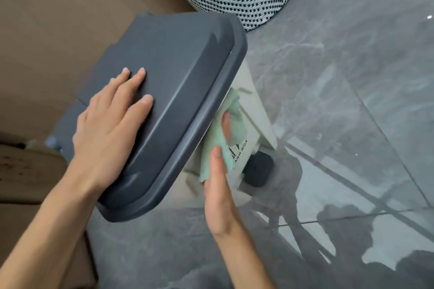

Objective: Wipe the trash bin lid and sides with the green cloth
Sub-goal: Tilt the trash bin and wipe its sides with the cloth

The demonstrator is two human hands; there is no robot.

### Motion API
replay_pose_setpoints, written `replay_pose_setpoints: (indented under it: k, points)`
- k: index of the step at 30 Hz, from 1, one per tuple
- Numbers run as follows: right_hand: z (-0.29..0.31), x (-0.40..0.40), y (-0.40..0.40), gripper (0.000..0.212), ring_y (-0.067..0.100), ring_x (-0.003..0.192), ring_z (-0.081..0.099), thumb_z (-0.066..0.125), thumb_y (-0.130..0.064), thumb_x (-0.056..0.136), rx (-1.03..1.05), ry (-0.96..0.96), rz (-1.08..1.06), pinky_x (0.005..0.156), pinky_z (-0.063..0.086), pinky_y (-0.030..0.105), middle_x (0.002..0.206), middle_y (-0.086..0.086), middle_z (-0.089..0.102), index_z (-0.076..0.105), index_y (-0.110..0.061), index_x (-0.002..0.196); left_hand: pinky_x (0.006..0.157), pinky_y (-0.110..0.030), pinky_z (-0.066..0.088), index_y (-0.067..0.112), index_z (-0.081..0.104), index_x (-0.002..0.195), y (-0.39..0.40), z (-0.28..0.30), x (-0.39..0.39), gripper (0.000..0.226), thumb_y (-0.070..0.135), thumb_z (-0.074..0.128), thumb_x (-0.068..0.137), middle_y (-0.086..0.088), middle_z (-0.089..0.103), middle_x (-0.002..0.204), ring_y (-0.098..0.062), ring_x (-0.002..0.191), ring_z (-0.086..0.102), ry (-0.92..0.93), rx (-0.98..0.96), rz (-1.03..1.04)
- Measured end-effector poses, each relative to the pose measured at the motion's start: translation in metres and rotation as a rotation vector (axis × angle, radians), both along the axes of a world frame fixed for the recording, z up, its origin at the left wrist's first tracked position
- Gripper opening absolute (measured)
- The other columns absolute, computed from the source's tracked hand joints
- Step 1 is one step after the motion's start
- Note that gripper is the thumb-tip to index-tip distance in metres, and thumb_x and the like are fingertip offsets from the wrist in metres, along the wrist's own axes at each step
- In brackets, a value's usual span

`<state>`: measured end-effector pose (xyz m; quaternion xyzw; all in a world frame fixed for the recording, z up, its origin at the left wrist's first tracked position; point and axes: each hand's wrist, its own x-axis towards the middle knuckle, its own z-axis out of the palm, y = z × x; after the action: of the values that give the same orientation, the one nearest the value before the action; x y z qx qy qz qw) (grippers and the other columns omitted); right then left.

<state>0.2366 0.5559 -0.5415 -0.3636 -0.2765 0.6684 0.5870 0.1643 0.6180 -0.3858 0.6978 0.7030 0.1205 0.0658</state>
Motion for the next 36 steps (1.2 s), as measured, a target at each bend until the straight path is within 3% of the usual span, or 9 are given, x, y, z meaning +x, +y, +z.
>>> replay_pose_setpoints:
  k: [3,6,11,16,19,22,29,33,36]
  points:
    - [-0.003,-0.001,0.011,0.046,-0.006,0.151,-0.014,0.022,-0.063,0.095,0.098,-0.074,-0.134,0.126,0.003,0.053,0.154,-0.049,-0.007,0.003,-0.082,0.132,0.123,-0.040,0.014,0.054,0.028,0.147,-0.001,0.000,-0.001,0.074,0.069,0.018,0.075,0.027,0.020,0.161,0.002,0.150,0.013,0.019,-0.013,-0.031]
    - [-0.033,-0.007,0.015,0.052,-0.006,0.151,-0.011,0.027,-0.073,0.092,0.037,-0.047,-0.183,0.127,0.005,0.052,0.156,-0.047,-0.008,0.000,-0.079,0.136,0.115,-0.027,0.011,0.054,0.026,0.148,-0.003,0.000,0.000,0.074,0.070,0.019,0.076,0.029,0.017,0.161,0.004,0.150,0.011,0.024,-0.014,-0.020]
    - [-0.100,-0.021,0.008,0.074,0.004,0.155,0.003,0.034,-0.084,0.085,-0.158,-0.065,-0.102,0.127,0.009,0.052,0.168,-0.022,0.000,0.002,-0.063,0.149,0.115,-0.026,0.010,0.055,0.026,0.147,-0.004,0.001,0.001,0.073,0.073,0.022,0.077,0.031,0.017,0.161,0.007,0.149,0.010,0.023,-0.011,-0.030]
    - [-0.055,-0.011,-0.009,0.065,-0.009,0.151,-0.007,0.030,-0.081,0.085,-0.042,-0.091,-0.081,0.128,0.004,0.040,0.162,-0.036,-0.012,0.000,-0.072,0.141,0.113,-0.025,0.011,0.060,0.028,0.143,-0.005,0.001,0.001,0.068,0.074,0.024,0.077,0.034,0.019,0.159,0.007,0.148,0.013,0.001,-0.002,-0.028]
    - [-0.013,-0.014,-0.017,0.064,-0.005,0.151,-0.018,0.024,-0.074,0.092,0.116,-0.118,-0.094,0.127,0.001,0.051,0.159,-0.039,-0.016,0.001,-0.060,0.150,0.111,-0.025,0.012,0.062,0.029,0.142,-0.006,0.001,0.003,0.067,0.073,0.026,0.076,0.038,0.020,0.156,0.008,0.147,0.015,-0.013,0.003,-0.007]
    - [0.009,-0.014,-0.013,0.065,-0.004,0.150,-0.022,0.016,-0.075,0.092,0.196,-0.110,-0.128,0.125,-0.009,0.047,0.159,-0.040,-0.017,-0.002,-0.056,0.151,0.111,-0.026,0.012,0.061,0.030,0.142,-0.005,0.001,0.003,0.067,0.074,0.025,0.076,0.039,0.020,0.156,0.010,0.147,0.014,-0.014,0.008,-0.012]
    - [-0.020,-0.003,0.023,0.048,0.000,0.154,-0.010,0.021,-0.077,0.090,0.117,-0.024,-0.151,0.126,-0.001,0.050,0.160,-0.041,-0.002,0.006,-0.080,0.135,0.110,-0.026,0.013,0.059,0.031,0.143,-0.003,0.001,0.005,0.071,0.075,0.024,0.074,0.036,0.021,0.157,0.007,0.147,0.015,-0.014,0.013,0.009]
    - [-0.076,0.000,0.046,0.081,0.005,0.154,0.015,0.038,-0.082,0.083,-0.132,0.096,-0.195,0.125,0.017,0.044,0.167,-0.023,0.010,0.008,-0.055,0.153,0.111,-0.028,0.014,0.058,0.030,0.144,-0.001,0.001,0.004,0.072,0.075,0.024,0.075,0.036,0.020,0.157,0.007,0.147,0.013,0.001,0.010,0.011]
    - [-0.111,0.003,0.045,0.068,0.012,0.142,0.040,0.039,-0.060,0.098,-0.338,0.171,-0.142,0.108,0.036,0.028,0.162,-0.005,0.033,0.021,-0.032,0.158,0.111,-0.028,0.014,0.059,0.029,0.144,-0.001,0.001,0.004,0.070,0.075,0.024,0.076,0.037,0.020,0.157,0.007,0.148,0.014,0.000,0.008,0.011]
